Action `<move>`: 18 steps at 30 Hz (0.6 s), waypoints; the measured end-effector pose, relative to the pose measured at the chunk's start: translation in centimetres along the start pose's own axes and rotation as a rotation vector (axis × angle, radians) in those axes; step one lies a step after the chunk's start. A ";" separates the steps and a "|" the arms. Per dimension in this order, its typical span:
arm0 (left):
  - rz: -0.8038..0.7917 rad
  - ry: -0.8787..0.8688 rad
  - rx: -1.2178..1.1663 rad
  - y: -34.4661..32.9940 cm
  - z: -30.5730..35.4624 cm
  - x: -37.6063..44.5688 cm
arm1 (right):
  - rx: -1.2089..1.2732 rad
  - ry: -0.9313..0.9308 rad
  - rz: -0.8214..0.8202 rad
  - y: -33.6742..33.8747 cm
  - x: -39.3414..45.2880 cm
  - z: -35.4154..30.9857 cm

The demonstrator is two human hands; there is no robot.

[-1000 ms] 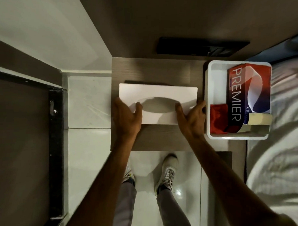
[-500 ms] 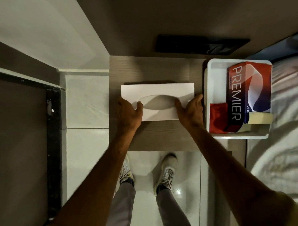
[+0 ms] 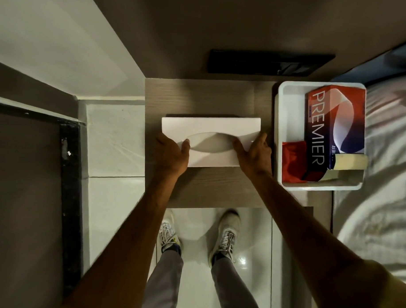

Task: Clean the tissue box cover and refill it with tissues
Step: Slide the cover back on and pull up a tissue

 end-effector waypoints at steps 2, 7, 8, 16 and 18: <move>-0.034 0.010 -0.007 -0.1 -0.1 0.3 | 0.000 -0.007 -0.005 0.0 0.0 0.0; -0.059 -0.010 0.002 0.0 -0.3 0.6 | -0.007 -0.023 -0.020 0.3 0.3 0.1; -0.052 -0.025 0.029 0.0 -0.3 0.5 | -0.023 -0.019 -0.023 0.3 0.3 0.2; -0.009 -0.091 0.130 0.6 0.5 0.1 | -0.138 0.042 -0.067 0.4 0.5 0.4; -0.032 -0.093 0.149 0.5 0.6 0.4 | -0.130 0.042 -0.070 0.4 0.7 0.3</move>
Point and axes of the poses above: each hand's wrist, its own x-axis towards the middle knuckle, its own y-axis out of the back of the hand, z = x × y, the point moved 9 cm from there along x, towards the middle knuckle, and after that the axes turned 7 degrees about z, right-handed, at the moved point
